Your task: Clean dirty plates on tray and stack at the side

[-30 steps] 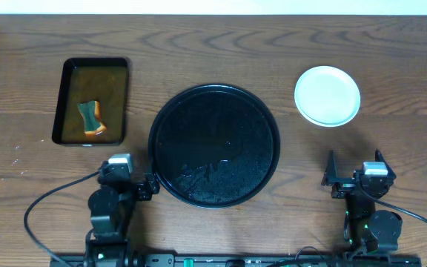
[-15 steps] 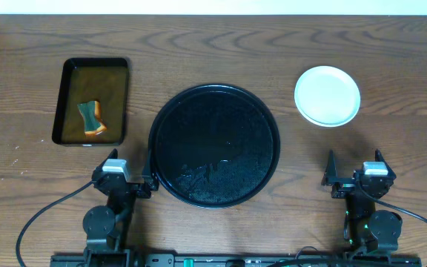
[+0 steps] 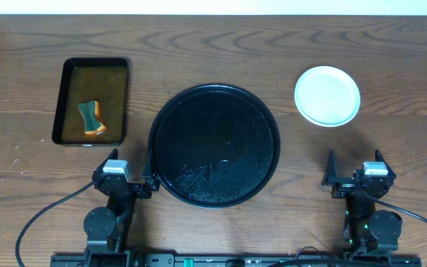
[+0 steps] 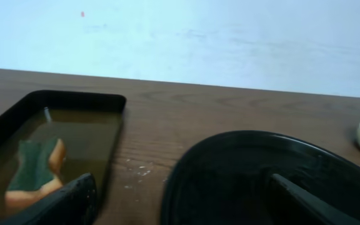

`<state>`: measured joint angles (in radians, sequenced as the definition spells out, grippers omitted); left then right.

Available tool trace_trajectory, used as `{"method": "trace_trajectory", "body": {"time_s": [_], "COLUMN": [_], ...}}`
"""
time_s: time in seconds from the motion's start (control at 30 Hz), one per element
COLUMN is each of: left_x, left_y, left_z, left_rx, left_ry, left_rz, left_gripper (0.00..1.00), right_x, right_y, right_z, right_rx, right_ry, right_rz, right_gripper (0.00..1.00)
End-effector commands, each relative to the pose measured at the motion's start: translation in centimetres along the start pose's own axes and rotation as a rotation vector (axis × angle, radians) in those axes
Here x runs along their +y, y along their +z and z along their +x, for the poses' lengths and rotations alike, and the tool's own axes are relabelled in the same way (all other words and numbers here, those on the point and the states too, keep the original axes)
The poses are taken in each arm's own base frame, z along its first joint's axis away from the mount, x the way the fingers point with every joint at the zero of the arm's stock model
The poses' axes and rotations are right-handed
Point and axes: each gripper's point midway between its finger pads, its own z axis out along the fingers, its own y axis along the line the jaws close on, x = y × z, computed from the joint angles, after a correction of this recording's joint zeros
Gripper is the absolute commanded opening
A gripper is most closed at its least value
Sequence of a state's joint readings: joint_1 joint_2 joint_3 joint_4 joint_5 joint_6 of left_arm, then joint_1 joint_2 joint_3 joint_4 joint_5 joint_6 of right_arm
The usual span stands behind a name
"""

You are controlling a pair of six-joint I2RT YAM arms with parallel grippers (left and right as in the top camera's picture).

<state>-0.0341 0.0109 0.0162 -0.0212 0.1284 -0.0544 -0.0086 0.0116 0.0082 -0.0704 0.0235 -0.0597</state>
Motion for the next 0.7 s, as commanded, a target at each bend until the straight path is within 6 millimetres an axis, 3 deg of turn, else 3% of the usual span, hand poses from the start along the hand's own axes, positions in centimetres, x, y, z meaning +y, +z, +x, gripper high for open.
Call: {"method": "trace_trajectory", "body": {"time_s": [0.0,0.67], "left_x": [1.27,1.59], "left_y": [-0.02,-0.04], "left_z": [1.47,1.45], "left_rx": [0.045,0.043], "left_ry": [0.009,0.014], "left_rz": [-0.074,-0.095], "left_gripper": [0.86,0.86], "right_x": [-0.29,-0.28], "right_y": [-0.02,-0.02], "right_z": [0.03,0.04], "right_rx": [-0.002,-0.001], "right_ry": [-0.008,-0.008], "right_rz": [0.015,0.015], "right_gripper": [0.99,0.99]}}
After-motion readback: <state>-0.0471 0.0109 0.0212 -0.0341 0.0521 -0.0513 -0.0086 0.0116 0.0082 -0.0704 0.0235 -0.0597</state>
